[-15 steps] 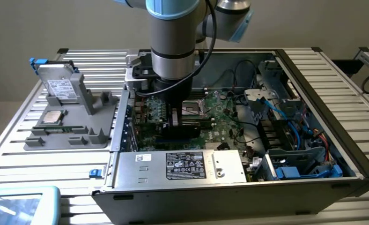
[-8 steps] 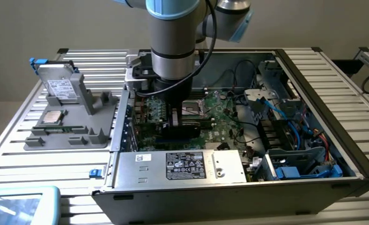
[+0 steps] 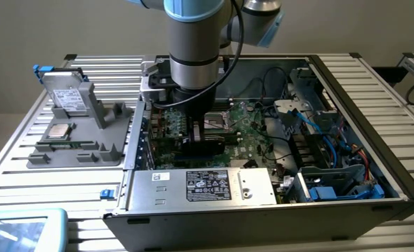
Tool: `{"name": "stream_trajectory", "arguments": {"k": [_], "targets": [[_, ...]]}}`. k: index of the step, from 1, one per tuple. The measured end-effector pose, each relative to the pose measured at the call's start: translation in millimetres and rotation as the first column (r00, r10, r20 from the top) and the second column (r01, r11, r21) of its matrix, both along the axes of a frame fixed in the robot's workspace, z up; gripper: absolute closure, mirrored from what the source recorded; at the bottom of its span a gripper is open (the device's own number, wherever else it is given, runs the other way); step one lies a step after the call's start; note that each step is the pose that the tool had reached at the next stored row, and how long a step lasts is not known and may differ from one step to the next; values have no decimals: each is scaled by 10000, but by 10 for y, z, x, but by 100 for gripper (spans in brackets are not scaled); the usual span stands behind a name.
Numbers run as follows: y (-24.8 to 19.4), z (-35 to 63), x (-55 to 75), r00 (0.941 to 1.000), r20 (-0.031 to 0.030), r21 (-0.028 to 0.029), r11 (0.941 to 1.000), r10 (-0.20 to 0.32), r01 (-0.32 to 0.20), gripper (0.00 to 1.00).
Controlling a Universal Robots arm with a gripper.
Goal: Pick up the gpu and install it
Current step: 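Insert the gpu into the slot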
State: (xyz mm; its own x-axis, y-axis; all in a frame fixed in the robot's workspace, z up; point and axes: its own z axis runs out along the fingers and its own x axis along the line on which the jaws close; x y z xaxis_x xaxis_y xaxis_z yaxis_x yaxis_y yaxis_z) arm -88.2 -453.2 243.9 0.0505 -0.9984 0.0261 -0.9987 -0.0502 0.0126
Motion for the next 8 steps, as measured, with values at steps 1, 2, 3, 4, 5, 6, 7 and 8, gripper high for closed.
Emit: {"name": "stream_trajectory", "arguments": {"k": [1, 2, 3, 4, 5, 6, 7, 8], "targets": [[-1, 0, 0, 10000, -1, 0, 10000, 12, -12, 73], [-1, 0, 1, 10000, -3, 0, 10000, 22, -22, 73], [-1, 0, 0, 10000, -4, -1, 10000, 28, -28, 73], [-1, 0, 1, 10000, -5, -1, 10000, 34, -34, 73], [-2, 0, 1, 10000, -5, 0, 10000, 42, -42, 73], [-4, 0, 1, 10000, -7, 1, 10000, 52, -51, 73], [-5, 0, 1, 10000, -9, 2, 10000, 61, -61, 73], [-7, 0, 1, 10000, -11, 5, 10000, 72, -72, 73]]}}
